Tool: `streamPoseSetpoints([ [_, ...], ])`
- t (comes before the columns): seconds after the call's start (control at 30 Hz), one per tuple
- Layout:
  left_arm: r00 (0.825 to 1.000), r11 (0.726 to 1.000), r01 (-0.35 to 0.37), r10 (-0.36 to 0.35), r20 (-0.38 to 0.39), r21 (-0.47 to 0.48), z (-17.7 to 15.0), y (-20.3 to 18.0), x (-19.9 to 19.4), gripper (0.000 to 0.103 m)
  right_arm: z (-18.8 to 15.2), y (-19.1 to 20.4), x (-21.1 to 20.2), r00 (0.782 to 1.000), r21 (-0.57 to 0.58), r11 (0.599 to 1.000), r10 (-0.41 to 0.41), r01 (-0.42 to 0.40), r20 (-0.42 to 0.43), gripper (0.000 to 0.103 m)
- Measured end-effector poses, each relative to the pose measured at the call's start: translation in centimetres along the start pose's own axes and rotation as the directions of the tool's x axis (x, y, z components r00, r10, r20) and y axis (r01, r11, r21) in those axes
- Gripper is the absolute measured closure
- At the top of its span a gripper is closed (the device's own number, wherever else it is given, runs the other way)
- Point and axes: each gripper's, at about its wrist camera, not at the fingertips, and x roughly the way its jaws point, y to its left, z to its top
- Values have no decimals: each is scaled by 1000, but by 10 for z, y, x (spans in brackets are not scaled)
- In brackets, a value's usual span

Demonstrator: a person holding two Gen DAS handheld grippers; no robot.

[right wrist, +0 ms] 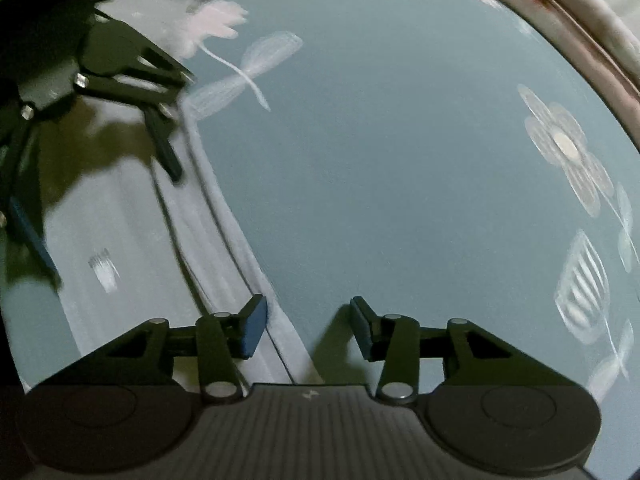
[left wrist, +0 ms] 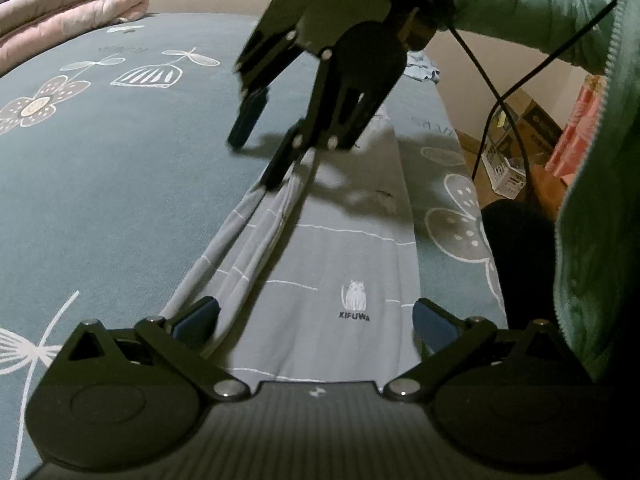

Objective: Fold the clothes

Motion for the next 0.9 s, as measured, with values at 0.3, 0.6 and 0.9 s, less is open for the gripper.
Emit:
streamPoseSetpoints([
  [0.3, 1000, 1000, -2, 2, -6, -10, 2, 1, -1, 1, -40, -23, -23, 975, 64, 976, -204, 210, -89, 48],
  [0.6, 999, 999, -32, 31, -22, -34, 7, 10, 0, 1, -23, 16, -49, 998, -1, 999, 54, -54, 39, 61],
  [0.9, 994, 994, -100, 102, 35, -52, 11, 13, -18, 1, -22, 1, -23, 990, -4, 990, 140, -140, -19, 95],
])
